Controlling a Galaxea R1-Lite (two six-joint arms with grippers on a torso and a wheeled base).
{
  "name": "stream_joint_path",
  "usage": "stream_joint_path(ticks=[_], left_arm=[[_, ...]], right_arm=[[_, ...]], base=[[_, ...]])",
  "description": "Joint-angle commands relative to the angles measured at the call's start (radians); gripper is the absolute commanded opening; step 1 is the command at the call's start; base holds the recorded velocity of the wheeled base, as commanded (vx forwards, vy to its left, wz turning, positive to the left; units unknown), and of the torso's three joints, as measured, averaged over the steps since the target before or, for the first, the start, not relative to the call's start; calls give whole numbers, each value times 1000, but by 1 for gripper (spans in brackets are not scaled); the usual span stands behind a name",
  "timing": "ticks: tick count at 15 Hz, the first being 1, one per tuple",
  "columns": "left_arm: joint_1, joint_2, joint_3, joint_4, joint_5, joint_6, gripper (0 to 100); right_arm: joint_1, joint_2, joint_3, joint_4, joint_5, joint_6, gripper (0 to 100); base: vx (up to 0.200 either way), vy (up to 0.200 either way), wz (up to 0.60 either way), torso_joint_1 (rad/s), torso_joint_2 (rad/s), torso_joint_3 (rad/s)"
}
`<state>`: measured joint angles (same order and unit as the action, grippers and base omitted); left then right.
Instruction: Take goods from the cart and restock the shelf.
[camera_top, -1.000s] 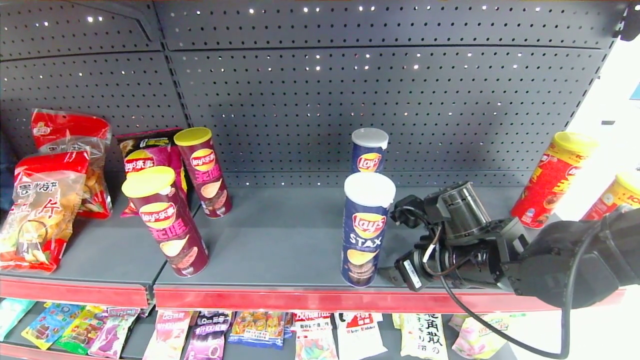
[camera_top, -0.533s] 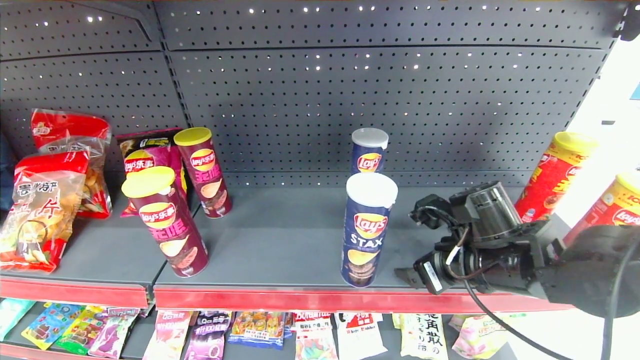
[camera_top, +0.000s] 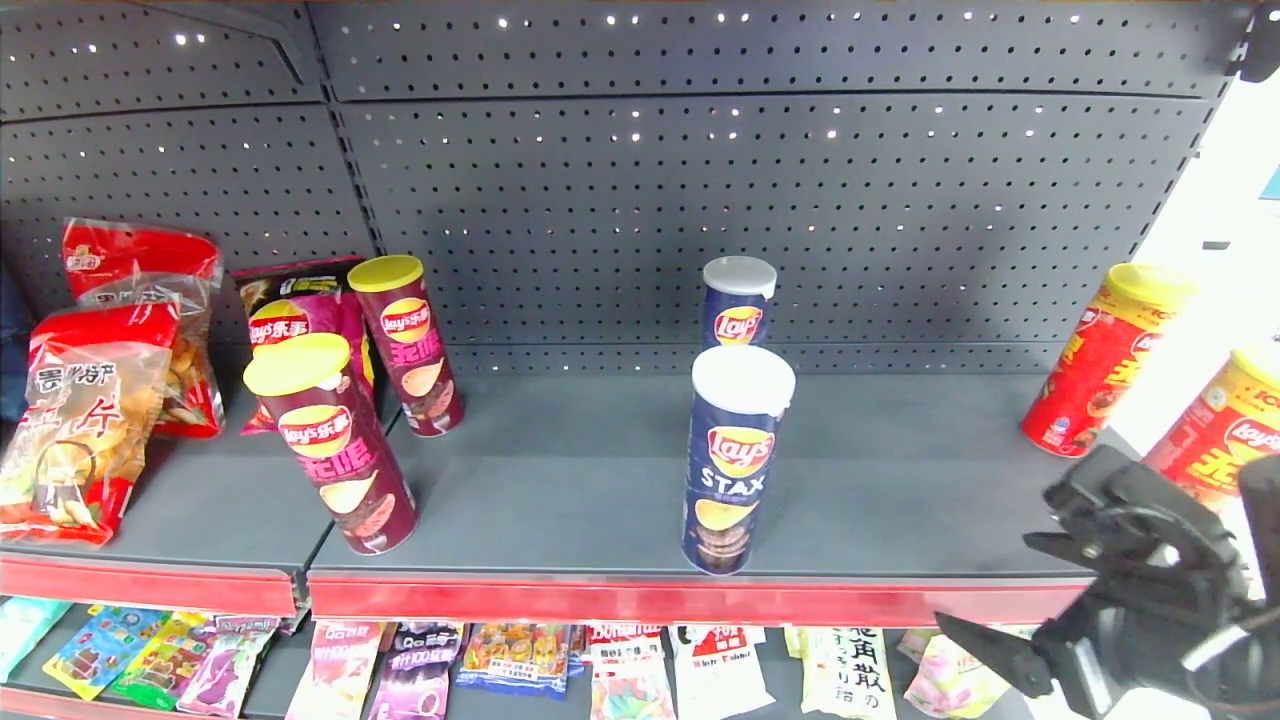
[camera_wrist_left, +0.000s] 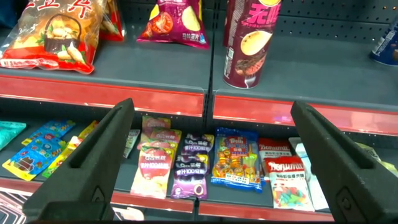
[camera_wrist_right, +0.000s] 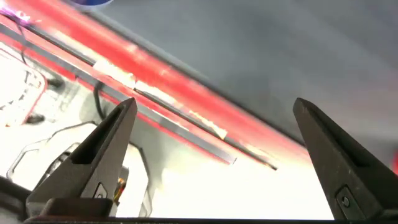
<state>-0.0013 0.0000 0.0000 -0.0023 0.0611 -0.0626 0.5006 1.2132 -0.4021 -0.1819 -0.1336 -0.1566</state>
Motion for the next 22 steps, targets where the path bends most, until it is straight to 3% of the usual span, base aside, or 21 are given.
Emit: stream_joint_path(ticks=[1,2,5,7,9,11,12,14,15,17,21,22], left_arm=[[0,0,0,-1,0,0,100],[1,0,0,-1,0,0,100],[0,0,0,-1,0,0,100],[0,0,0,-1,0,0,100],[0,0,0,-1,0,0,100],[1,0,0,-1,0,0,100],[0,0,0,-1,0,0,100],[0,0,0,-1,0,0,100],[1,0,0,-1,0,0,100],[1,0,0,-1,0,0,100],[0,0,0,-1,0,0,100],[0,0,0,-1,0,0,100]], right_arm=[[-237,-371,164,7,206,-106,100],[-303,-439,187,9,259,-133,100],[-392,-709,299,9,261,-141,100],[-404,-942,398,10,261,-132,100],[-404,-1103,394,125,264,-104,100],[-404,-1117,384,160,230,-40,100],[-404,-1117,385,159,112,120,100],[-404,-1118,387,156,88,261,100],[-404,-1118,390,145,52,264,100],[-404,-1117,399,128,0,146,100],[-458,-1107,394,142,-64,140,100],[-505,-1118,394,142,-67,143,100]], base=[[0,0,0,0,0,0],[0,0,0,0,0,0],[0,0,0,0,0,0],[0,0,0,0,0,0],[0,0,0,0,0,0],[0,0,0,0,0,0],[0,0,0,0,0,0],[0,0,0,0,0,0],[0,0,0,0,0,0],[0,0,0,0,0,0],[0,0,0,0,0,0],[0,0,0,0,0,0]])
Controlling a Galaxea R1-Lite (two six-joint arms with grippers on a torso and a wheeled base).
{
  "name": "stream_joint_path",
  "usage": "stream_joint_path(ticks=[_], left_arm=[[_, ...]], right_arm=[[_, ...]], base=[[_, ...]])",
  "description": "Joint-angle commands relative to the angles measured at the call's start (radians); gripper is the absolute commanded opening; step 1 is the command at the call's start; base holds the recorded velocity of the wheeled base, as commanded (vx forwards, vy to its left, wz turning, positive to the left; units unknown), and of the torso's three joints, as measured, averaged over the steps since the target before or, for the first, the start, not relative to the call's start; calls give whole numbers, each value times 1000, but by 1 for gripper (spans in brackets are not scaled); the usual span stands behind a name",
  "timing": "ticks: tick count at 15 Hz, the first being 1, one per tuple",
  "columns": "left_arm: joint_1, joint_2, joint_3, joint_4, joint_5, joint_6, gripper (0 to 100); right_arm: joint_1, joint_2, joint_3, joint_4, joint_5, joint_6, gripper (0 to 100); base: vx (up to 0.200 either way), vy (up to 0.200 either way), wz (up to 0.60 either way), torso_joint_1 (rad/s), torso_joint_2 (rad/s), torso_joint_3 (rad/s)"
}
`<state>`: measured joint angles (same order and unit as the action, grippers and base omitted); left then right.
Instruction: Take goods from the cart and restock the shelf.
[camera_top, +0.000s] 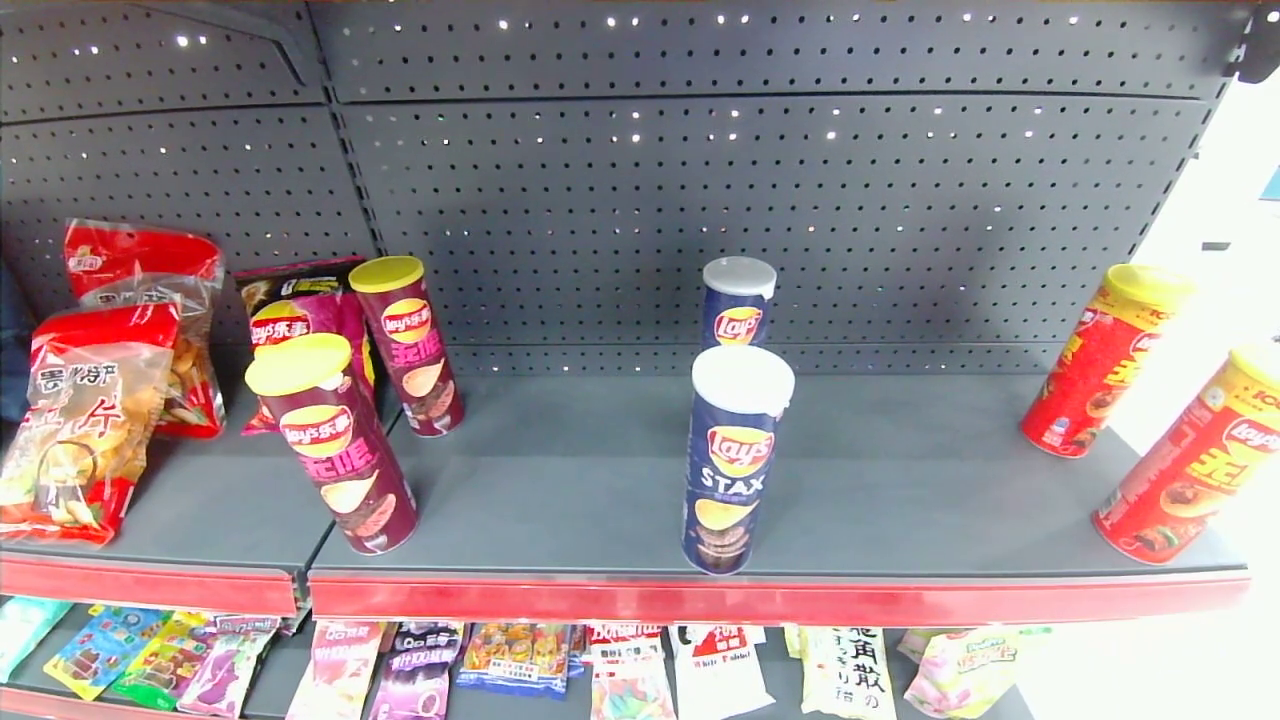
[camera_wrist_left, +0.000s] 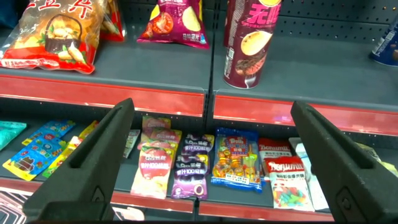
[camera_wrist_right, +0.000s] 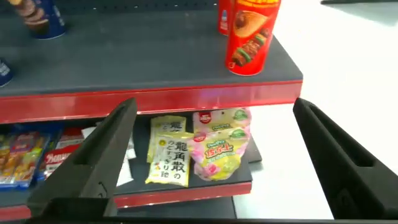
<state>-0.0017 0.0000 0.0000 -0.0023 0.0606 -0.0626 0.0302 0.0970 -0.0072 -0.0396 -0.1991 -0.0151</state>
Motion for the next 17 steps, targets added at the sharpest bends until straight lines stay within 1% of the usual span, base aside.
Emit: stream_joint_path(ticks=[1,3,4,5,7,8,10,14,17], left_arm=[[0,0,0,-1,1,0,100],[0,0,0,-1,1,0,100],[2,0,0,-1,1,0,100],[0,0,0,-1,1,0,100],[0,0,0,-1,1,0,100],[0,0,0,-1,1,0,100],[0,0,0,-1,1,0,100],[2,0,0,-1,1,0,100],[0,0,0,-1,1,0,100]], right_arm=[[-52,-17,0,0,1,1,100],[-27,-92,0,-2,49,-13,100],[-27,-95,6,-13,112,-25,100],[-29,-95,6,-11,133,-17,100],[-27,-95,6,-5,210,-25,100],[-27,-95,4,49,237,-32,100],[-27,-95,3,50,244,34,100],[-29,-97,6,50,210,14,100],[-29,-97,6,50,207,14,100]], base=[[0,0,0,0,0,0],[0,0,0,0,0,0],[0,0,0,0,0,0],[0,0,0,0,0,0],[0,0,0,0,0,0],[0,0,0,0,0,0],[0,0,0,0,0,0],[0,0,0,0,0,0],[0,0,0,0,0,0]])
